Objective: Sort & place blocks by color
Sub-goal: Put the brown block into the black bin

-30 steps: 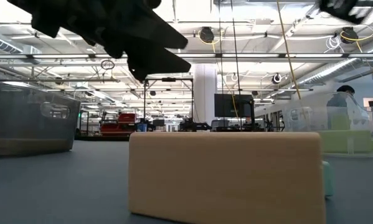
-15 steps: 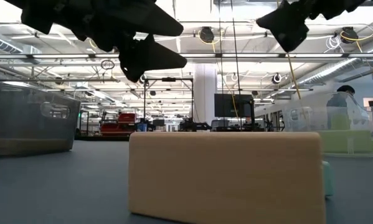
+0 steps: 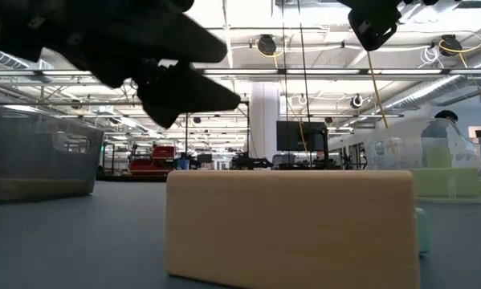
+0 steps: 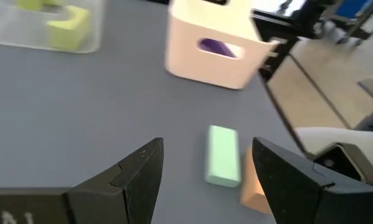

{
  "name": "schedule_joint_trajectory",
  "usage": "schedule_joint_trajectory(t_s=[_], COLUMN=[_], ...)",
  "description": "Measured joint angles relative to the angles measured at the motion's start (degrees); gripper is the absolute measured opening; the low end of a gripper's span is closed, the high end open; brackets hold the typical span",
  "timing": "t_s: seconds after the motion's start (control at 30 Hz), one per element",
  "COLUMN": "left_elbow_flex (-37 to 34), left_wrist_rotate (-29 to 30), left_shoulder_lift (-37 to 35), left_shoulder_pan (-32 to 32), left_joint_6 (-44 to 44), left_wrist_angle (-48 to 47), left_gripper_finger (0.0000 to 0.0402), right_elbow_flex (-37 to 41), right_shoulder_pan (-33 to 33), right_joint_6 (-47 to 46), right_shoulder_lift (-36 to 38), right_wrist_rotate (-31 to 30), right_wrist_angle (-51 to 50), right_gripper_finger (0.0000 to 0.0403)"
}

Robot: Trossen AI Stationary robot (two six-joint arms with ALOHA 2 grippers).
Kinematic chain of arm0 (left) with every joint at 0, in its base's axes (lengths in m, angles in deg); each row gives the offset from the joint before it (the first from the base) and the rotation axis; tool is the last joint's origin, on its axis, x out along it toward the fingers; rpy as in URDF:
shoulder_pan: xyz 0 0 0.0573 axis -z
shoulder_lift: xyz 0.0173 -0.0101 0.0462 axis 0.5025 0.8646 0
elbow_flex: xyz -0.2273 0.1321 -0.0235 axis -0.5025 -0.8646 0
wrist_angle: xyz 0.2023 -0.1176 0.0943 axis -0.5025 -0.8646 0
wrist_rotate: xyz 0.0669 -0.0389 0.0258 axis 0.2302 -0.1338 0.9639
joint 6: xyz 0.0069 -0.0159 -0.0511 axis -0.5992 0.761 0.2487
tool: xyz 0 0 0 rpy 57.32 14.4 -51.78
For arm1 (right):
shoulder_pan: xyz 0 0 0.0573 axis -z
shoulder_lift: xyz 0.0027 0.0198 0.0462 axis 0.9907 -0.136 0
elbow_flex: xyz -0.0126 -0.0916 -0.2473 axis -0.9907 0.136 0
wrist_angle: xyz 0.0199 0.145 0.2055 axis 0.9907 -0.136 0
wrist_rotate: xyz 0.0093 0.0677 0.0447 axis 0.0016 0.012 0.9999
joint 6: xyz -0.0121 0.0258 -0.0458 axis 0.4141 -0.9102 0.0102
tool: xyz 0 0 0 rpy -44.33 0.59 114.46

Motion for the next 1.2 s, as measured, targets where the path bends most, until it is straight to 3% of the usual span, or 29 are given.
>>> schedule_joint_trajectory(t_s=[0.27, 0.43, 0.73, 0.9, 1.0, 1.13, 1.2], left_elbow_flex=[0.5, 5.7, 16.1, 18.3, 18.4, 18.4, 18.4], left_wrist_rotate=[-0.1, -0.2, 1.0, 1.7, 1.3, 1.0, 0.9], left_shoulder_lift=[5.8, 11.5, 15.0, 15.0, 15.0, 14.9, 14.9], left_shoulder_pan=[4.7, 6.6, 7.4, 7.1, 7.2, 7.3, 7.3], left_joint_6=[-0.8, -1.8, -9.0, -8.0, -7.7, -6.5, -6.4], left_wrist_angle=[5.5, 5.2, -13.3, -17.3, -17.4, -19.2, -19.4], left_gripper_finger=[0.0243, 0.0243, 0.0243, 0.024, 0.0208, 0.0126, 0.0126], right_elbow_flex=[0.0, 0.0, 0.0, 0.0, 0.0, 0.0, 0.0], right_shoulder_pan=[-0.5, -0.5, -0.5, -0.5, -0.5, -0.5, -0.5], right_joint_6=[-1.1, -1.1, -2.6, -2.6, -2.6, -2.6, -2.6], right_shoulder_lift=[0.0, 0.0, 0.0, 0.0, 0.0, 0.0, 0.0], right_wrist_rotate=[-1.4, -1.4, -1.4, -1.4, -1.4, -1.3, -1.2], right_wrist_angle=[0.2, 0.8, 0.5, 0.4, 0.3, 0.2, 0.1], right_gripper_finger=[0.0228, 0.0228, 0.0228, 0.0228, 0.0228, 0.0228, 0.0228])
